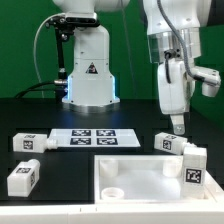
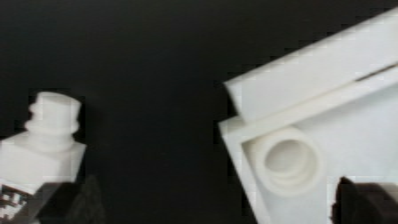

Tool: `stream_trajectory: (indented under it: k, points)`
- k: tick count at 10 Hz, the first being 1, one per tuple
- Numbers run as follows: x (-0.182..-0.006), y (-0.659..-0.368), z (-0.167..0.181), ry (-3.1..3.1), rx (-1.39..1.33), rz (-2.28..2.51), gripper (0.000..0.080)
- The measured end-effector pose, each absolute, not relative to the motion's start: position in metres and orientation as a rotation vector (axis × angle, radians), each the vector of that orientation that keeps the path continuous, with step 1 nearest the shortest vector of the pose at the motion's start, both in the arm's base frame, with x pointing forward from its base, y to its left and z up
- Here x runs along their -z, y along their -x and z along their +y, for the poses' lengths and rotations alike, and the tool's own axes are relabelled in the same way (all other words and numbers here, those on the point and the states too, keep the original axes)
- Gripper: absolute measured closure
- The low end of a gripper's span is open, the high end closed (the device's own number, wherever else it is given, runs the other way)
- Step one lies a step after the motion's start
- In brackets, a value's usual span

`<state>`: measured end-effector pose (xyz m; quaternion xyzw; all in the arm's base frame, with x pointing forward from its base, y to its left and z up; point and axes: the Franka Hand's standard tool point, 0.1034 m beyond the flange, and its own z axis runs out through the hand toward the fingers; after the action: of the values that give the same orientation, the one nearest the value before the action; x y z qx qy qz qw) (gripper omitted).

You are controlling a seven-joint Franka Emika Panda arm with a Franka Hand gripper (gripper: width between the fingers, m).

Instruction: Assemble square table

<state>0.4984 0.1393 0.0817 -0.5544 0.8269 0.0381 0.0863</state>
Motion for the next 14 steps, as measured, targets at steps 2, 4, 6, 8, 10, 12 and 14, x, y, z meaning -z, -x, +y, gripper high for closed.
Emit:
stream_trajectory:
  k: [2,4,6,8,10,12,14]
  points:
    - [-0.08,-0.497,0.14,1.667,-0.114,2.457,0.015]
    - [-0.07,-0.477,0.143,1.599,-0.114,2.502,0.015]
    - [-0.05,-0.446,0.153,1.564,-0.147,2.56,0.015]
    - [-0.046,-0.441,0.156,1.574,-0.156,2.564,0.015]
    - [-0.045,-0.441,0.156,1.578,-0.156,2.561,0.015]
    - [-0.036,-0.424,0.162,1.545,-0.165,2.596,0.015]
    - [-0.02,-0.406,0.169,1.578,-0.181,2.619,0.015]
